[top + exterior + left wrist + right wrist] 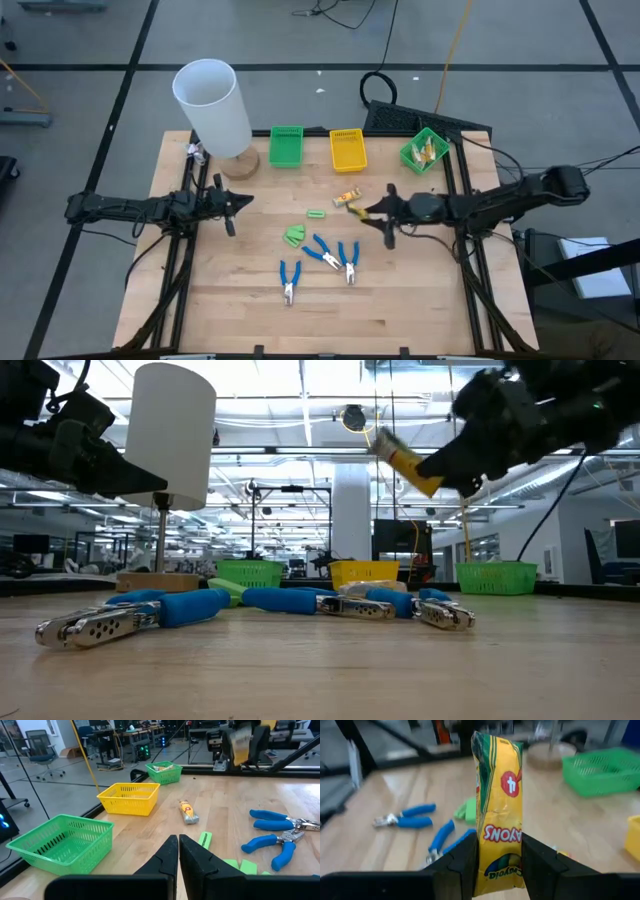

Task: Pick & Place School Supplies
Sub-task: Put the yellow crayon box into the right green bin

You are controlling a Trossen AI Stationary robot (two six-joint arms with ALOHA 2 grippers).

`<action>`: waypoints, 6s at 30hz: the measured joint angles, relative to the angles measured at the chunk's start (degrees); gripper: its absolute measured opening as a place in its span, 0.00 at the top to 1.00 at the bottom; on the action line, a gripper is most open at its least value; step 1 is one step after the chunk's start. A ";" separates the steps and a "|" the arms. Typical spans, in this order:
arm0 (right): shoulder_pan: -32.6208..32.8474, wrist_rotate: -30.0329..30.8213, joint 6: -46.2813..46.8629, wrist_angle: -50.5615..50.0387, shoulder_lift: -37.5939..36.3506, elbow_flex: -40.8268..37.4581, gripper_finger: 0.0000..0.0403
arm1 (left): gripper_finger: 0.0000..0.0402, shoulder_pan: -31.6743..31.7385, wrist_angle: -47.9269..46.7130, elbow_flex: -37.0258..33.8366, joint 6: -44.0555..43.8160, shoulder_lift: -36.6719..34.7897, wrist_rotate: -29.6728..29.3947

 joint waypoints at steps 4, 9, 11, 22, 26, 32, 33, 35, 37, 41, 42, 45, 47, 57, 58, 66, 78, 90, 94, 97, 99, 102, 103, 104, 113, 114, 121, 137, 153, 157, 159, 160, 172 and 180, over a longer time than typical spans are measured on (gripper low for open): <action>-0.73 0.29 0.04 7.49 -4.22 -5.41 0.69 | 0.95 0.00 0.01 -0.02 0.01 0.00 -0.04; -2.28 1.90 0.06 12.15 -7.87 -9.63 0.69 | 0.95 0.00 -0.01 -0.01 0.00 0.00 -0.09; -2.71 4.06 0.06 12.43 -8.81 -10.89 0.69 | 0.95 0.00 -0.01 0.00 0.01 0.00 -0.07; -3.19 13.27 -0.13 12.35 -10.06 -12.34 0.69 | 0.95 0.01 0.01 -0.01 -0.01 0.00 -0.07; -3.19 17.97 0.00 12.31 -10.05 -12.34 0.69 | 0.95 0.00 0.01 0.00 0.01 0.00 -0.07; -3.19 25.22 2.67 12.27 -10.04 -12.34 0.69 | 0.95 0.01 0.01 0.00 0.00 0.00 -0.07; -3.19 26.55 3.00 12.23 -10.04 -12.34 0.69 | 0.95 0.00 0.01 0.00 -0.01 0.00 -0.07; -3.17 28.59 3.08 12.17 -10.04 -12.34 0.69 | 0.95 0.00 0.01 0.00 0.00 0.00 -0.07; -3.19 28.93 3.08 12.18 -10.04 -12.32 0.69 | 0.95 0.00 0.01 -0.02 0.01 0.00 -0.07; -3.14 29.99 3.08 12.33 -10.04 -12.29 0.69 | 0.95 0.00 0.01 0.00 0.01 0.00 -0.07; -3.14 30.87 3.08 12.31 -10.04 -12.29 0.69 | 0.95 0.02 0.01 -0.01 0.00 0.00 -0.07; -3.14 34.55 3.37 12.00 -10.04 -12.29 0.69 | 0.95 0.00 0.01 0.00 0.01 0.00 -0.07; -3.14 36.59 3.92 11.84 -10.04 -12.29 0.69 | 0.95 0.00 0.01 0.00 0.01 0.00 -0.07; -3.14 49.11 4.56 11.11 -10.02 -12.29 0.69 | 0.95 0.01 0.01 0.00 0.00 0.00 -0.07; -3.14 50.54 4.56 11.11 -10.02 -12.29 0.69 | 0.95 0.00 0.01 0.00 0.01 0.00 -0.07; -3.17 56.03 4.13 11.09 -10.02 -12.27 0.69 | 0.95 0.00 0.01 -0.01 0.01 0.00 -0.07; -7.77 61.80 6.00 7.97 -10.04 -12.27 0.69 | 0.95 0.01 0.03 -0.02 0.00 0.00 -0.07; -12.27 61.69 6.07 8.03 -10.04 -12.27 0.69 | 0.95 0.00 0.03 0.00 0.01 0.00 -0.07; -14.56 61.67 6.07 8.03 -10.04 -12.27 0.69 | 0.95 0.02 0.02 -0.01 0.01 0.00 -0.07; -17.08 61.67 6.07 8.03 -10.04 -12.27 0.69 | 0.95 0.00 0.03 0.00 0.01 0.00 -0.07; -18.81 61.50 6.07 8.03 -10.04 -12.27 0.69 | 0.95 0.00 0.03 -0.01 0.01 0.00 -0.07; -21.67 59.30 6.05 8.01 -10.04 -12.27 0.69 | 0.95 0.00 0.03 0.00 0.00 0.00 -0.07; -22.73 57.68 6.04 7.96 -10.02 -12.27 0.69 | 0.95 0.00 0.03 -0.01 0.00 0.00 -0.07; -23.82 55.88 6.07 7.94 -10.02 -12.27 0.69 | 0.95 0.01 0.03 0.00 0.00 0.00 -0.07; -36.34 43.70 7.10 6.17 -10.02 -12.27 0.69 | 0.95 0.01 0.03 0.00 0.01 0.00 -0.07; -37.99 41.76 8.22 5.46 -10.02 -12.27 0.69 | 0.95 0.00 0.03 0.00 -0.01 0.00 -0.07; -49.81 26.37 15.84 -2.86 -10.00 -12.27 0.69 | 0.95 0.00 0.01 -0.02 0.00 0.00 -0.07; -55.66 19.84 20.02 -18.66 -10.02 -7.23 0.69 | 0.95 0.00 0.01 -0.02 -0.01 0.00 -0.05; -54.96 15.02 22.59 -28.58 -10.00 -3.55 0.69 | 0.95 0.01 0.02 0.00 0.00 0.00 -0.05; -53.33 15.18 22.94 -27.02 -10.00 -3.55 0.69 | 0.95 0.01 0.03 -0.01 0.01 0.00 -0.06; -52.90 15.28 22.99 -25.59 -10.00 -3.55 0.69 | 0.95 0.01 0.02 0.00 0.00 0.00 -0.07; -52.85 15.25 23.06 -24.54 -10.00 -3.55 0.69 | 0.95 0.01 0.03 -0.01 0.00 0.00 -0.05; -53.50 15.52 15.98 -42.24 -8.64 10.71 0.72 | 0.95 0.02 0.03 0.00 -0.01 0.00 -0.05; -54.03 15.14 16.23 -45.83 -0.50 12.15 0.72 | 0.95 0.01 0.01 -0.02 -0.01 0.00 -0.06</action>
